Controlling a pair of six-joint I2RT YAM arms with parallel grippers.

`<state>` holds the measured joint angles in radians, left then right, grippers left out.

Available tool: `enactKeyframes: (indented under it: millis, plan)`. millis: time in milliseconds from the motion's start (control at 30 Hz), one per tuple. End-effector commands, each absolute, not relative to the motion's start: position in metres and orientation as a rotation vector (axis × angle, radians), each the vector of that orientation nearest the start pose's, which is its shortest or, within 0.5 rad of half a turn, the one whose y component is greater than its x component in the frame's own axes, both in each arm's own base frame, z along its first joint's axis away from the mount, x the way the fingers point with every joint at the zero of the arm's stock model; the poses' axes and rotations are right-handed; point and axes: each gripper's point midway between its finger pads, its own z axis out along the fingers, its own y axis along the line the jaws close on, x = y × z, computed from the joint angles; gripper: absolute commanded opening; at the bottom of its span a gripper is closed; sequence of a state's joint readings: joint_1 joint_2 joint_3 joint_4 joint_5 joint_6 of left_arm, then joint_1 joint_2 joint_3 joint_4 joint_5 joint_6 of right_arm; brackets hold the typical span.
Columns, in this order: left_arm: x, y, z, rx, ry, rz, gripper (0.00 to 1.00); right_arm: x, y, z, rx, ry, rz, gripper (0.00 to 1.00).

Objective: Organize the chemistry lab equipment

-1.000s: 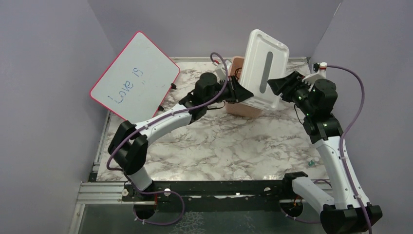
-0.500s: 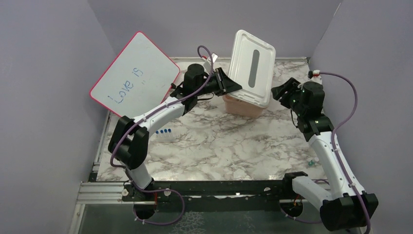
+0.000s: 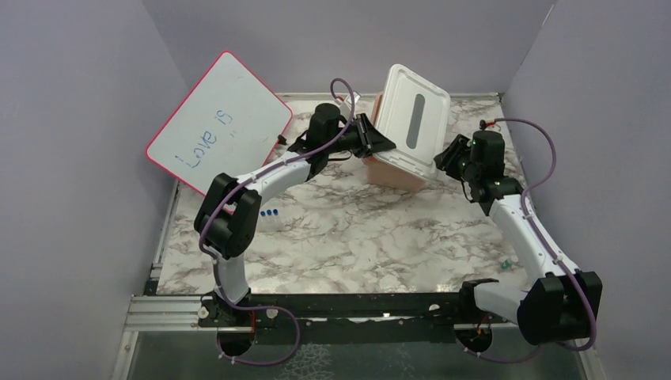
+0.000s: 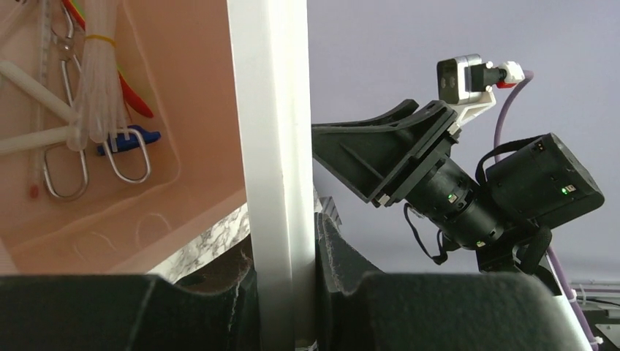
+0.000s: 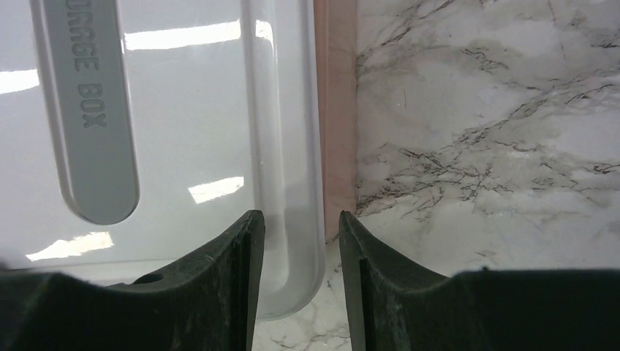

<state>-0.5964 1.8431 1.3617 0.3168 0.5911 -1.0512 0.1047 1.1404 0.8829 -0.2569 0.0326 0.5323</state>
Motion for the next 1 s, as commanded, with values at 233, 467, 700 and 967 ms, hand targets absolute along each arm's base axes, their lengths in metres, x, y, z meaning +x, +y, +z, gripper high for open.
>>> enactKeyframes:
  millis: [233,467,700,967]
  plan:
    - [0.4,-0.392,0.267,0.1,1.939,-1.625,0.2,0.377,0.056,0.165,0.394,2.136,0.319,0.45]
    - [0.419,-0.364,0.248,0.023,2.002,-1.373,0.51,0.377,0.061,0.158,0.374,2.175,0.335,0.44]
    - [0.441,-0.317,0.236,-0.021,2.028,-0.966,0.61,0.382,0.064,0.163,0.352,2.16,0.355,0.43]
    - [0.435,-0.32,0.218,0.051,2.077,-0.967,0.74,0.388,0.071,0.17,0.293,2.17,0.376,0.38]
